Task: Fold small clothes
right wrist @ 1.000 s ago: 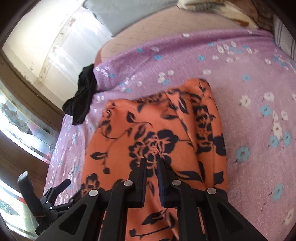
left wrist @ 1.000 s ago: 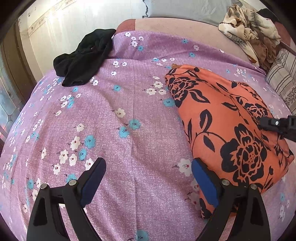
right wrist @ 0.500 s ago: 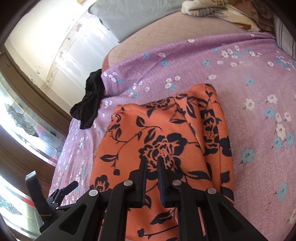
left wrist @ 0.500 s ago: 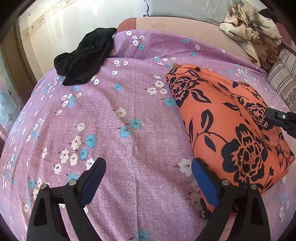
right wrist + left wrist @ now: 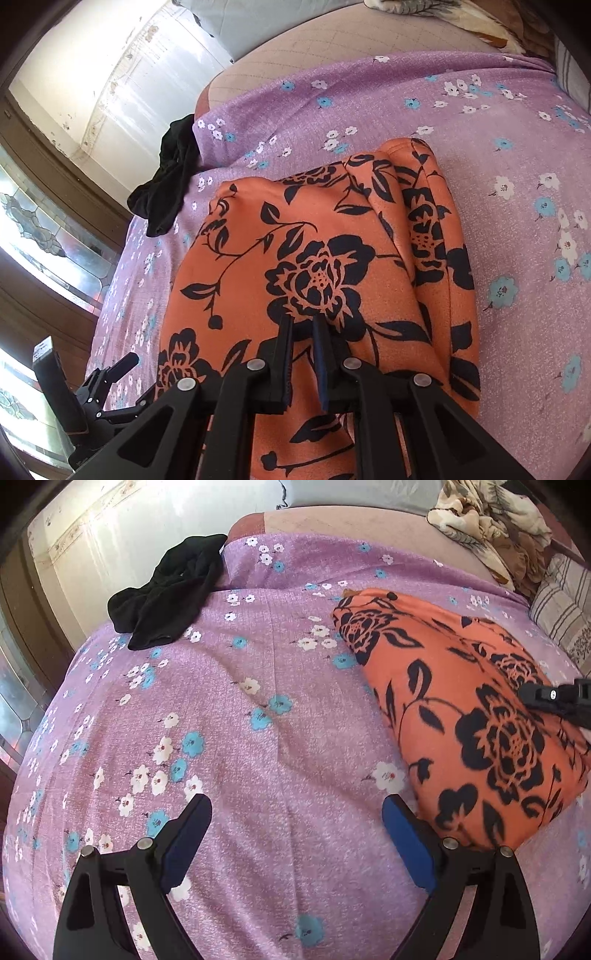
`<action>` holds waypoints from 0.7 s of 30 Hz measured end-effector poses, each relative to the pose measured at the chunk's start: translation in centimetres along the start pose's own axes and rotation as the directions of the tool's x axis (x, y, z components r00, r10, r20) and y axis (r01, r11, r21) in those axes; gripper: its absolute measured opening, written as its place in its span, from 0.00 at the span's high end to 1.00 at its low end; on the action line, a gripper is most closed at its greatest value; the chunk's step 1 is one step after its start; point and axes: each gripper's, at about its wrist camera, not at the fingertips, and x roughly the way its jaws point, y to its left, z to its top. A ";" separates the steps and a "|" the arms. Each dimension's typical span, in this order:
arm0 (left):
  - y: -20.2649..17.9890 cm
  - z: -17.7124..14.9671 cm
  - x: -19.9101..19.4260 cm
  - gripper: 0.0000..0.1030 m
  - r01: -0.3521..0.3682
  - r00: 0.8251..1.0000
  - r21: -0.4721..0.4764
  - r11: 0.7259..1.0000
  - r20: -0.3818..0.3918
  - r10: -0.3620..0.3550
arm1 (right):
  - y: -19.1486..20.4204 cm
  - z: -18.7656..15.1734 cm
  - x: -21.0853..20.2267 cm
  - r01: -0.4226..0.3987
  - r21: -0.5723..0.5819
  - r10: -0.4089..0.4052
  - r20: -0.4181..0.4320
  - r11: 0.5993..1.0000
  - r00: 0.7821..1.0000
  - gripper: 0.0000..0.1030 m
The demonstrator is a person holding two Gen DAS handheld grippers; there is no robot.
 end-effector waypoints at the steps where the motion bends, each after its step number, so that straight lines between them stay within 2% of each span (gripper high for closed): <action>1: 0.1 -0.2 0.0 0.09 -0.007 1.000 0.009 1.000 0.000 0.007 | 0.0 0.0 0.0 0.000 -0.001 0.000 0.000 1.000 1.000 0.86; 9: 2.3 -0.1 -0.4 0.09 0.003 1.000 -0.039 0.999 0.008 -0.002 | 0.6 0.0 0.7 0.014 -0.023 -0.014 0.010 1.000 1.000 0.86; 21: 2.5 0.2 -0.8 0.09 0.018 1.000 -0.057 0.998 0.017 -0.017 | 0.6 -0.2 0.7 0.016 -0.028 -0.015 0.011 0.999 1.000 0.86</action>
